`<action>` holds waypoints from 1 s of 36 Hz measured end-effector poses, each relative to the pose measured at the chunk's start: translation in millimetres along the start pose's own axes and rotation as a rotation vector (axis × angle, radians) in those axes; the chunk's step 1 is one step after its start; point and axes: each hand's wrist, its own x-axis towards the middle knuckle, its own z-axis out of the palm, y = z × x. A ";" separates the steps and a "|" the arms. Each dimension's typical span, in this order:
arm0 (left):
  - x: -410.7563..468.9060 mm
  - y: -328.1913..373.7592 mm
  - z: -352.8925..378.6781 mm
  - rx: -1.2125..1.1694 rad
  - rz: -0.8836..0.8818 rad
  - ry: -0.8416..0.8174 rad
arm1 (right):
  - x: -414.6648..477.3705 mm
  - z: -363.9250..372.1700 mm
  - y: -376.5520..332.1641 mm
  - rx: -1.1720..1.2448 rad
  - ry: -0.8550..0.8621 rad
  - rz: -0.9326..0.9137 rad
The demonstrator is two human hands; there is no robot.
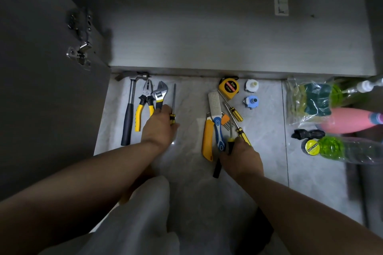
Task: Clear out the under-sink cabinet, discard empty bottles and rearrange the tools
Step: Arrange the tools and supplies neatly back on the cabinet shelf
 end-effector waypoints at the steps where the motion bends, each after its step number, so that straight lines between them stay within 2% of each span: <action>1: 0.1 0.7 -0.2 -0.004 -0.002 -0.003 | 0.5 -0.1 -5.0 0.036 -0.022 -0.031; 5: -1.0 2.1 -2.2 -0.023 -0.018 -0.018 | 4.8 -0.1 -30.1 0.162 -0.113 -0.173; 13: -6.8 -0.5 -3.4 -0.038 -0.025 0.017 | 19.0 9.1 -89.6 0.261 -0.104 -0.320; 21: -2.4 -7.1 -3.4 -0.092 -0.149 -0.036 | 32.2 23.0 -108.3 0.226 -0.127 -0.228; 24: -0.5 -9.3 -2.7 -0.344 -0.214 -0.018 | 34.7 24.6 -107.9 0.252 -0.136 -0.201; 28: -5.6 -7.5 -4.9 -0.792 -0.291 -0.094 | 37.7 24.7 -108.8 0.298 -0.163 -0.167; 32: -8.0 -5.5 -4.5 -0.793 -0.269 -0.114 | 36.3 22.1 -109.7 0.475 -0.170 -0.091; 36: -10.6 -3.7 -0.9 -0.694 -0.205 -0.121 | 30.3 20.4 -111.1 0.582 -0.151 -0.107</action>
